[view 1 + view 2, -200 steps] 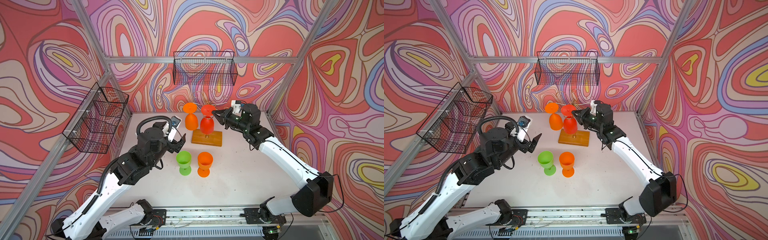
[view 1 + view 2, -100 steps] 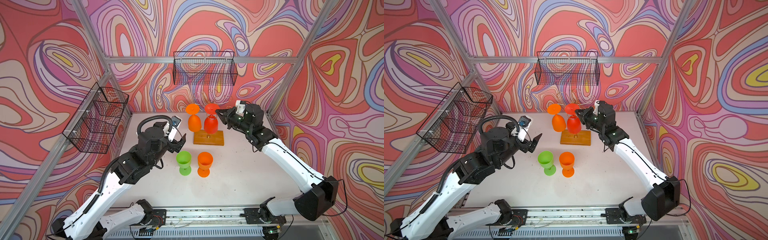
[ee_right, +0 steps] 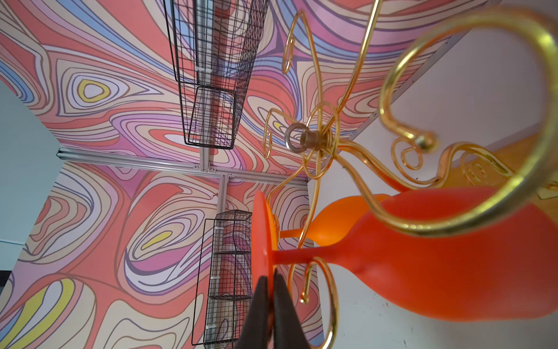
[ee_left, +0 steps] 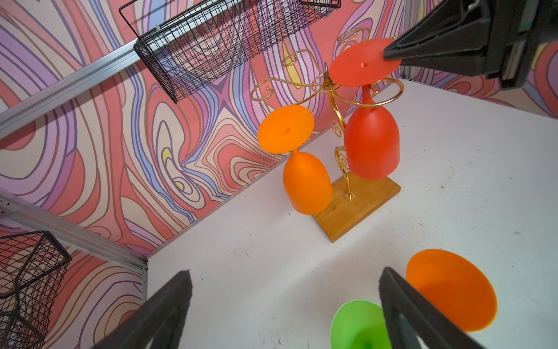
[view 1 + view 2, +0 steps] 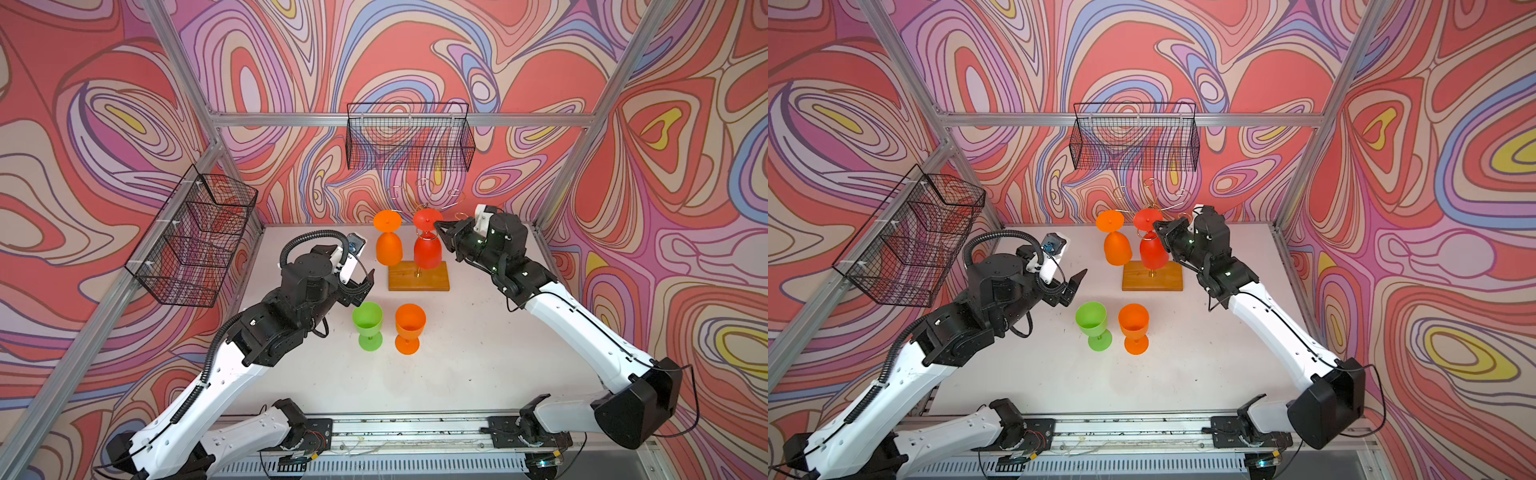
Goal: Take the wine glass off the wine glass rack
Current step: Pick up the wine glass from the wine glass rack.
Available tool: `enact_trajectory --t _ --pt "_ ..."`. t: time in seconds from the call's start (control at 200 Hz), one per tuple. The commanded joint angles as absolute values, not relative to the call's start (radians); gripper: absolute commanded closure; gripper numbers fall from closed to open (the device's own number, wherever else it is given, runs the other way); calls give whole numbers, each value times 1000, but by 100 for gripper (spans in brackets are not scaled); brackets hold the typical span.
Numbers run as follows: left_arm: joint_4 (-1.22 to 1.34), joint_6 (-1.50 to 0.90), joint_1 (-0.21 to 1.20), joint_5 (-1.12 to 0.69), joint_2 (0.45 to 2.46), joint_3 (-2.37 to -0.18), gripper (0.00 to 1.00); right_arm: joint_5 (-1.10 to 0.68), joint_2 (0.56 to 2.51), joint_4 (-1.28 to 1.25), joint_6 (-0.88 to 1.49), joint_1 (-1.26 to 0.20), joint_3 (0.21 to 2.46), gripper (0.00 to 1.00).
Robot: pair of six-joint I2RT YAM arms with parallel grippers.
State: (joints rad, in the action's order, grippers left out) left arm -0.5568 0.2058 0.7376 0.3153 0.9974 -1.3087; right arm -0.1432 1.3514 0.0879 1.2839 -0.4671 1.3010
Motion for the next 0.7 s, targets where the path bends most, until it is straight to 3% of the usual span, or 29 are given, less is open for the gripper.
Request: enact_trajectory --t 0.0,0.696 --pt "-569 198 730 308 1001 -1310 4 -79 1305 84 1249 -466 1293 100" --pt "-571 198 727 303 1001 -1305 4 -31 1219 120 1224 -466 1246 100"
